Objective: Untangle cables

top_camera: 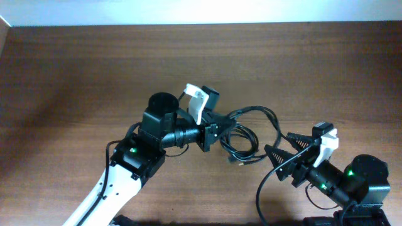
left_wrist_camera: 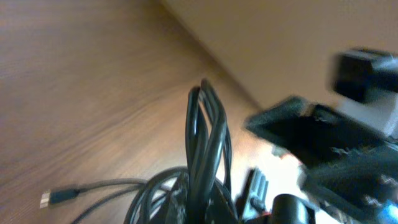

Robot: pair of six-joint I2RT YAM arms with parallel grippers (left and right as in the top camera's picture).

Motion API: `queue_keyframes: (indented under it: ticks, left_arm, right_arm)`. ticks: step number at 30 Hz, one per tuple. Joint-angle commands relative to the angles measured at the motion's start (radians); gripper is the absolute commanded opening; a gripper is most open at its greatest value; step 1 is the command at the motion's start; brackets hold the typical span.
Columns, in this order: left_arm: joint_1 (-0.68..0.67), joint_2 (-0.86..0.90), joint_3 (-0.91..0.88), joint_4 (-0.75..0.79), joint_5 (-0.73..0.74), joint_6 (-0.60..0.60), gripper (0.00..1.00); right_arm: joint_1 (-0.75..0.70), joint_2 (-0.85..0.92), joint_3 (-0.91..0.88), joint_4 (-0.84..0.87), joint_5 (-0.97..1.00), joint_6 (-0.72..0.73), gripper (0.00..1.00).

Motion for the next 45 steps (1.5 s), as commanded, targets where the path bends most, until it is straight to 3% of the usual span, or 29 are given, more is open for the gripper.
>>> queue_keyframes:
  ticks: [1,7,14,21,24,28,34,38,40,42,45]
  left_arm:
    - [0.000,-0.010,0.008,0.064,0.217,0.100,0.00]
    - [0.000,-0.010,0.008,0.063,0.213,0.101,0.00]
    - [0.002,-0.010,0.008,0.045,0.175,0.103,0.00]
    - [0.002,-0.010,0.008,0.002,0.102,0.103,0.00]
    - [0.002,-0.010,0.008,-0.090,-0.080,0.102,0.00]
    - [0.002,-0.010,0.008,-0.192,-0.345,-0.003,0.00]
    - [0.002,-0.010,0.008,-0.215,-0.367,-0.003,0.00]
    - [0.002,-0.010,0.008,-0.214,-0.338,0.007,0.00]
    - [0.001,-0.010,0.008,-0.161,-0.127,0.130,0.00]
    - [0.001,-0.010,0.008,-0.090,0.054,0.180,0.00]
    - [-0.001,-0.010,0.008,-0.071,0.208,0.266,0.00]
  right_arm:
    - [-0.006,-0.007,0.009,-0.039,0.134,0.017,0.86]
    - [-0.006,-0.007,0.009,-0.269,0.699,0.242,0.89]
    - [-0.006,-0.007,0.009,-0.293,0.746,0.246,0.89]
    - [-0.006,-0.007,0.009,-0.384,0.915,0.365,0.95]
    - [-0.006,-0.007,0.009,-0.388,0.917,0.391,0.95]
    - [-0.006,-0.007,0.009,-0.395,0.918,0.414,0.95]
    - [-0.006,-0.007,0.009,-0.386,0.876,0.417,0.95]
    - [-0.006,-0.007,0.009,-0.330,0.782,0.401,0.95]
    - [-0.006,-0.007,0.009,-0.231,0.600,0.207,0.95]
    - [-0.006,-0.007,0.009,-0.161,0.346,-0.023,0.95]
    - [-0.006,-0.007,0.009,-0.145,0.201,-0.146,0.95]
